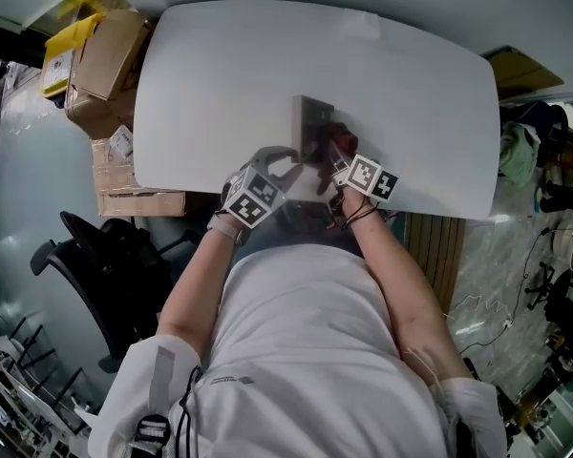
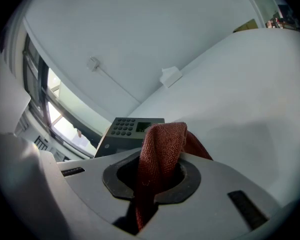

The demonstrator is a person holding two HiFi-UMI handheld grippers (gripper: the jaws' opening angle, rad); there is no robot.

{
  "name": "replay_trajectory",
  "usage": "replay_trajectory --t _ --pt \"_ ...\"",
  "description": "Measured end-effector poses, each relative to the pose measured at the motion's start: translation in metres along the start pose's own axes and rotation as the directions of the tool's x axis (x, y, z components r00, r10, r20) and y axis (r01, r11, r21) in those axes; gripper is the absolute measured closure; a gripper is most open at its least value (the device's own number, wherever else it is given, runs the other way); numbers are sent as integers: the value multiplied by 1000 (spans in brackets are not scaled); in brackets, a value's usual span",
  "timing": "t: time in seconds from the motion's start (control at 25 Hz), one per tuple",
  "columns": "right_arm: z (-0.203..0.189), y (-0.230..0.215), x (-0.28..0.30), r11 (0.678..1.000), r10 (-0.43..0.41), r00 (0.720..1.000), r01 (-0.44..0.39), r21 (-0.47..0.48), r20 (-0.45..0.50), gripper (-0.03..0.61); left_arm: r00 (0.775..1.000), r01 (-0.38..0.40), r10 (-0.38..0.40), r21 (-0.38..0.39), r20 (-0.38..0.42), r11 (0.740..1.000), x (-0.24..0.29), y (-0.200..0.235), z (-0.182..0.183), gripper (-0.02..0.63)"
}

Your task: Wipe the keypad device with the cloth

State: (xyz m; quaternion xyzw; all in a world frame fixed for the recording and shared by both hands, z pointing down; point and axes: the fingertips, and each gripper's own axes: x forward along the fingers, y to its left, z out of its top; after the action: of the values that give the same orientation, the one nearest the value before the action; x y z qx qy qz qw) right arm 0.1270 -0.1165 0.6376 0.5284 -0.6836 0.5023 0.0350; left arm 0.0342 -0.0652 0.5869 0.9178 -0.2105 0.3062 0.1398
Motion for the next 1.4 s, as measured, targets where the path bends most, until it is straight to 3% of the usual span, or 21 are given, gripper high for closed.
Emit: replay_trajectory --t 0.6,0.68,0.8,0.88,1.0,1.2,1.4 --pt "-20 -13 -19 998 -14 997 18 53 -75 525 999 36 -36 -6 -26 999 -9 -30 -12 492" --pt "-20 -12 -21 999 -13 996 16 32 -93 525 999 40 -40 -12 -22 999 -8 -31 -12 492" --pt "-10 -1 -25 997 -20 994 11 -81 -110 525 998 54 -54 5 -30 999 -10 -34 -9 492" --pt "6 16 -26 988 3 996 -17 -154 -90 525 998 55 -53 53 -33 997 -12 -35 -5 491" --pt "31 48 -24 978 81 995 -89 -189 -52 525 998 49 -46 107 -30 993 -11 -34 -2 491" --pt "41 104 -8 953 208 975 -221 -205 -83 525 998 62 -60 98 -29 993 -9 -33 -2 488" --pt "26 118 14 945 217 966 -244 -219 -142 525 997 82 -80 92 -22 992 -8 -32 -2 488"
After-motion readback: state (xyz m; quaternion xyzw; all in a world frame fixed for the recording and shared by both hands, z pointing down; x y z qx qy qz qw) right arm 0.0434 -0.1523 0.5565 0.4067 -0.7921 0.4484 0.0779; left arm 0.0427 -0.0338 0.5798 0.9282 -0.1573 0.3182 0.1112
